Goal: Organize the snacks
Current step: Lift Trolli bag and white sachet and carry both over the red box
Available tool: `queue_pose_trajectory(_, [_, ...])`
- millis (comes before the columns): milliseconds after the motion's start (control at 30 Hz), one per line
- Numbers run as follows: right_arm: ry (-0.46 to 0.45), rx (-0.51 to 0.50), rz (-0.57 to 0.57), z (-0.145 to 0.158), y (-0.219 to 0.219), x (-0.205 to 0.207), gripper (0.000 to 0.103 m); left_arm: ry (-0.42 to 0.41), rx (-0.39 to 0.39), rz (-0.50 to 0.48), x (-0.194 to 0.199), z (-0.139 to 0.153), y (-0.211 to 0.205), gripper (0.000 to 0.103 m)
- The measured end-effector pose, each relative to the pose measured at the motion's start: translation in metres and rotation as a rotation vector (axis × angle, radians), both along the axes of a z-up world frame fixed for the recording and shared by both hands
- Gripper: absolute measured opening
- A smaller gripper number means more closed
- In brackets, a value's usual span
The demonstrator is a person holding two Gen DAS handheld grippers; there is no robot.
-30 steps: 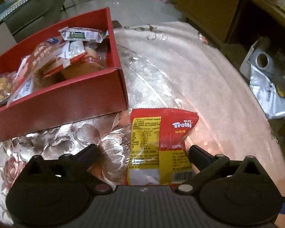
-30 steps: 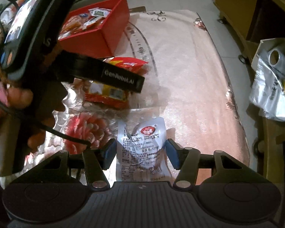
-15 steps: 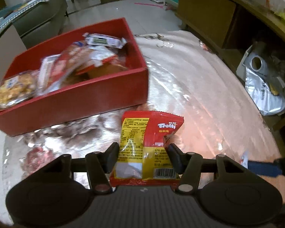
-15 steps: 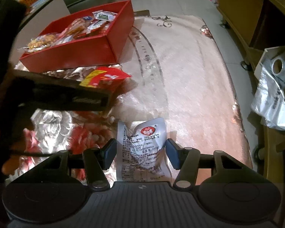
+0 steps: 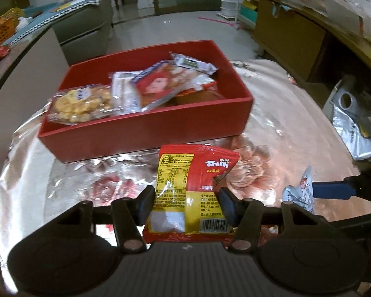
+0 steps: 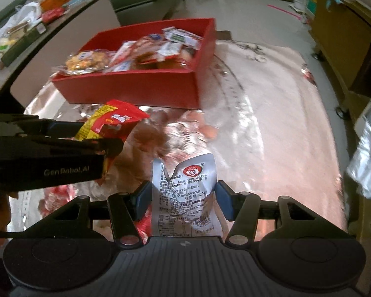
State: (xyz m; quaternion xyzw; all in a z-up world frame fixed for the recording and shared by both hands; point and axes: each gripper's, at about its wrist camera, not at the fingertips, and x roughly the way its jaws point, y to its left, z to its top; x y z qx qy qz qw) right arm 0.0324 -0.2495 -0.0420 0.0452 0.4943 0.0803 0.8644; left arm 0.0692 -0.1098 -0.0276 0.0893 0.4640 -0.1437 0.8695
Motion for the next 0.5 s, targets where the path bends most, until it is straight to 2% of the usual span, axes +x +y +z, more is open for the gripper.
queue_pose_trajectory(500, [-0.015, -0.005, 0.095, 0.01, 0.054, 0.025, 0.064, -0.018, -0.033, 0.076, 0.001, 0.01, 0.051, 0.05])
